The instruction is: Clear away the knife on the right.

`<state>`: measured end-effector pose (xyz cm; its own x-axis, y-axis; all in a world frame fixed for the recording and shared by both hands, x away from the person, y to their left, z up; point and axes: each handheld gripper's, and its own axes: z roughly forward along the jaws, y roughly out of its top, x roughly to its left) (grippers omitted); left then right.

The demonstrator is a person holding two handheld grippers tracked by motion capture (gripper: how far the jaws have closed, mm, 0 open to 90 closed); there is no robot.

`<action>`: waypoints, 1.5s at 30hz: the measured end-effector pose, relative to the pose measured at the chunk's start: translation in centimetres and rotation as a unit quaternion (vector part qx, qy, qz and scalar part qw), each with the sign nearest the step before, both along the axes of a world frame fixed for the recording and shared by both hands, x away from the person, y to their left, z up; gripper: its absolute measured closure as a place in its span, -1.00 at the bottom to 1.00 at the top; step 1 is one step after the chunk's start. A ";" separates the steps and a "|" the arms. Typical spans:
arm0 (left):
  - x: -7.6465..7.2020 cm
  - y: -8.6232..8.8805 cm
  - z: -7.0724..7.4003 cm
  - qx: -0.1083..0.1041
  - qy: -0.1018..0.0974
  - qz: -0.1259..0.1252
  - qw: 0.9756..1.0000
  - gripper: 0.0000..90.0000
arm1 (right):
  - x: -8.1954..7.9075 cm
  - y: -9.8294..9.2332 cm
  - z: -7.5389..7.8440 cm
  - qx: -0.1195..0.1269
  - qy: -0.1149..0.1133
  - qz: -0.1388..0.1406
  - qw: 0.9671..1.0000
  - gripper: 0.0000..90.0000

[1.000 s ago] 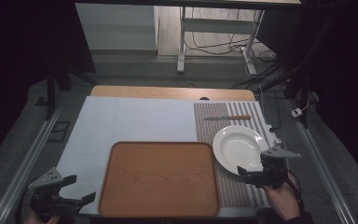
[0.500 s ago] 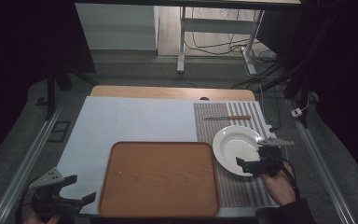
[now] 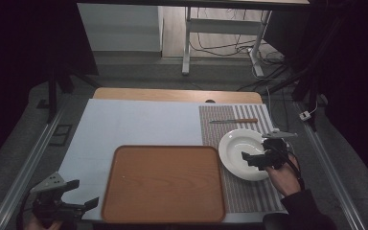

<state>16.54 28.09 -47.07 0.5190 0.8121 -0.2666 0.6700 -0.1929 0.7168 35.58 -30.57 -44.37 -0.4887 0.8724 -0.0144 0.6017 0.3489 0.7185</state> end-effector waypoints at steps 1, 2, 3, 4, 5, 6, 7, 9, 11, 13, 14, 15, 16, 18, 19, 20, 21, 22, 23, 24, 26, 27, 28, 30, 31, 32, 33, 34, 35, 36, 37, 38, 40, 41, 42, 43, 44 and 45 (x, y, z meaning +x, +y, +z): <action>0.0 0.0 0.0 0.000 0.000 0.000 1.000 -1.00 | 0.4 0.1 0.0 -0.004 0.002 0.000 1.000 -1.00; 0.0 0.0 0.0 0.000 0.000 0.000 1.000 -1.00 | 0.4 0.1 0.0 -0.004 0.002 0.000 1.000 -1.00; 0.0 0.0 0.0 0.000 0.000 0.000 1.000 -1.00 | 0.7 0.1 0.0 -0.002 0.002 0.000 1.000 -1.00; 0.0 0.0 0.0 0.000 0.000 0.000 1.000 -1.00 | 0.9 0.1 0.0 -0.003 0.003 -0.001 1.000 -1.00; 0.0 0.0 0.0 0.000 0.001 -0.001 1.000 -1.00 | 1.4 0.1 -0.1 -0.005 0.003 -0.003 1.000 -1.00; 0.0 0.0 0.0 0.000 0.001 -0.001 1.000 -1.00 | 1.4 0.1 -0.1 -0.005 0.003 -0.003 1.000 -1.00; 0.0 0.0 0.0 0.000 0.001 -0.001 1.000 -1.00 | 1.8 0.2 -0.2 -0.007 0.006 -0.005 1.000 -1.00; 0.0 0.0 0.0 0.000 0.001 0.000 1.000 -1.00 | 2.3 0.2 -0.3 -0.009 0.008 -0.008 1.000 -1.00; 0.0 0.0 0.0 0.000 0.001 0.000 1.000 -1.00 | 2.8 0.2 -0.4 -0.009 0.011 -0.012 1.000 -1.00; 0.0 0.0 0.0 0.000 0.001 -0.001 1.000 -1.00 | 3.3 0.2 -0.5 -0.013 0.011 -0.014 1.000 -1.00; 0.0 0.0 0.0 0.000 0.001 -0.001 1.000 -1.00 | 3.5 0.3 -0.6 -0.016 0.012 -0.016 1.000 -1.00; 0.0 0.0 0.0 0.000 0.001 -0.001 1.000 -1.00 | 3.7 0.3 -0.7 -0.017 0.012 -0.016 1.000 -1.00; 0.0 0.0 0.0 0.000 0.001 -0.001 1.000 -1.00 | 3.7 0.3 -0.7 -0.017 0.012 -0.016 1.000 -1.00; 0.1 0.0 0.0 0.000 0.001 0.000 1.000 -1.00 | 4.2 0.3 -0.8 -0.018 0.011 -0.017 1.000 -1.00; 0.1 0.0 0.0 0.000 0.001 0.000 1.000 -1.00 | 4.6 0.3 -0.9 -0.019 0.012 -0.019 1.000 -1.00; 0.1 0.0 0.0 0.000 0.001 0.000 1.000 -1.00 | 4.6 0.3 -0.9 -0.019 0.012 -0.019 1.000 -1.00; 0.0 0.0 0.0 0.000 0.001 -0.001 1.000 -1.00 | 4.9 0.2 -0.9 -0.019 0.013 -0.022 0.999 -1.00; 0.0 0.0 0.0 0.000 0.001 -0.001 1.000 -1.00 | 5.1 0.2 -0.9 -0.018 0.013 -0.024 0.999 -1.00; 0.0 0.0 0.0 0.000 0.001 -0.001 1.000 -1.00 | 5.3 0.2 -1.0 -0.018 0.014 -0.025 0.999 -1.00; 0.0 0.0 0.0 0.000 0.001 -0.001 1.000 -1.00 | 5.6 0.2 -1.0 -0.020 0.015 -0.027 0.999 -1.00; 0.0 0.0 0.0 0.000 0.001 -0.001 1.000 -1.00 | 6.1 0.1 -1.1 -0.025 0.016 -0.028 0.999 -1.00; 0.1 0.0 0.0 0.000 0.001 -0.001 1.000 -1.00 | 6.6 0.1 -1.2 -0.026 0.016 -0.030 0.999 -1.00; 0.1 0.0 0.0 0.000 0.001 -0.001 1.000 -1.00 | 6.6 0.1 -1.2 -0.026 0.016 -0.030 0.999 -1.00; 0.1 0.0 0.0 0.000 0.001 -0.001 1.000 -1.00 | 7.4 0.1 -1.2 -0.028 0.017 -0.033 0.999 -1.00; 0.1 0.0 0.0 0.000 0.001 -0.001 1.000 -1.00 | 7.6 0.1 -1.3 -0.029 0.018 -0.033 0.999 -1.00; 0.1 0.0 0.0 0.000 0.001 -0.001 1.000 -1.00 | 7.6 0.1 -1.3 -0.029 0.018 -0.033 0.999 -1.00; 0.1 0.0 0.0 0.000 0.001 -0.001 1.000 -1.00 | 8.1 0.2 -1.3 -0.030 0.018 -0.035 0.999 -1.00; 0.1 0.0 0.0 0.000 0.002 -0.001 1.000 -1.00 | 8.1 0.2 -1.3 -0.030 0.018 -0.035 0.999 -1.00; 0.1 0.0 0.0 0.000 0.001 -0.001 1.000 -1.00 | 8.3 0.2 -1.4 -0.032 0.017 -0.035 0.999 -1.00; 0.1 0.0 0.0 0.000 0.002 -0.001 1.000 -1.00 | 8.6 0.2 -1.4 -0.034 0.018 -0.035 0.999 -1.00; 0.1 0.0 0.0 0.000 0.002 0.000 1.000 -1.00 | 9.0 0.2 -1.7 -0.037 0.020 -0.035 0.999 -1.00; 0.1 0.0 0.0 0.000 0.002 0.000 1.000 -1.00 | 9.0 0.2 -1.7 -0.037 0.020 -0.035 0.999 -1.00; 0.1 0.0 0.0 -0.001 0.002 0.000 1.000 -1.00 | 9.5 0.2 -1.8 -0.040 0.022 -0.039 0.998 -1.00; 0.1 0.0 0.0 -0.001 0.002 0.000 1.000 -1.00 | 9.8 0.1 -1.9 -0.040 0.023 -0.040 0.998 -1.00; 0.1 0.0 0.0 -0.001 0.002 0.000 1.000 -1.00 | 10.0 0.1 -1.9 -0.040 0.023 -0.041 0.998 -1.00; 0.1 0.0 0.0 -0.001 0.002 0.000 1.000 -1.00 | 10.4 0.1 -2.0 -0.042 0.025 -0.043 0.998 -1.00; 0.1 0.0 0.0 -0.001 0.003 0.000 1.000 -1.00 | 10.4 0.1 -2.0 -0.042 0.025 -0.043 0.998 -1.00; 0.1 0.0 0.0 -0.002 0.002 0.000 1.000 -1.00 | 10.9 0.2 -2.0 -0.047 0.025 -0.042 0.998 -1.00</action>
